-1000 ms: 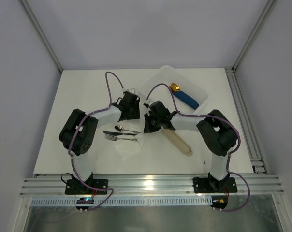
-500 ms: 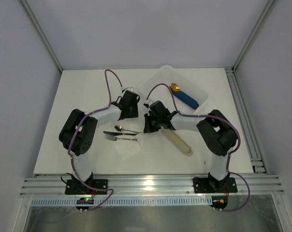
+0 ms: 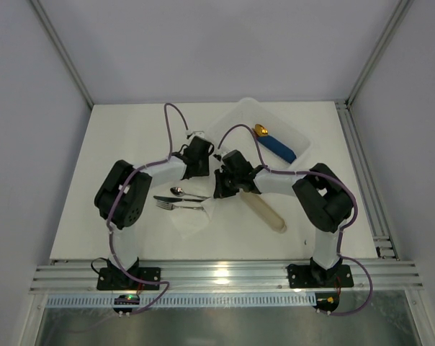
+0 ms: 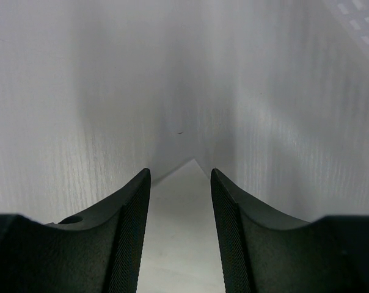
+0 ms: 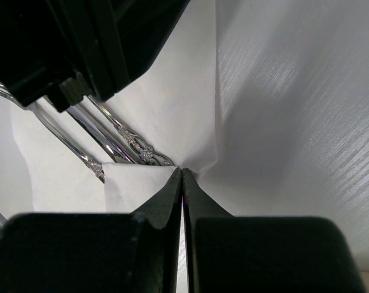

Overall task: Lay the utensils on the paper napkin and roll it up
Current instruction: Roll the napkin at the center of the board.

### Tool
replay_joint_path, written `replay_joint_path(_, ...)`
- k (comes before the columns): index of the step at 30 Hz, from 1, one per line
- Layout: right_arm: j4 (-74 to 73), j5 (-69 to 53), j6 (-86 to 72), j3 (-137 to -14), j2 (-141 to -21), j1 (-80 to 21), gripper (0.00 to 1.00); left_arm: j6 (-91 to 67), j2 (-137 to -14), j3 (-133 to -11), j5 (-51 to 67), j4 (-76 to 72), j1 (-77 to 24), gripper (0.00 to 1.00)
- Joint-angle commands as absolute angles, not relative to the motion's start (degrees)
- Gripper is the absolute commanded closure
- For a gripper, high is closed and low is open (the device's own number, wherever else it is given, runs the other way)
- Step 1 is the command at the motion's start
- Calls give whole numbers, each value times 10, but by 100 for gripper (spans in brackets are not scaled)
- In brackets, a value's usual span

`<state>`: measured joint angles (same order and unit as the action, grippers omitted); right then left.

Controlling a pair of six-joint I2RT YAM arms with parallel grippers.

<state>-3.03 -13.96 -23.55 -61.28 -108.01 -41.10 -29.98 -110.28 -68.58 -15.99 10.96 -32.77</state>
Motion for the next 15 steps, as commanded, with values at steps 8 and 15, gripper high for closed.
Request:
replay_joint_path(8,-49,-126,-229,-616,-1092,-416,96,-318,-1125,-678,-194,109,-331,74)
replay_joint_path(15,-49,-126,-229,-616,-1091,-417,96,-323,-1131,-664,-183,98,-338,85)
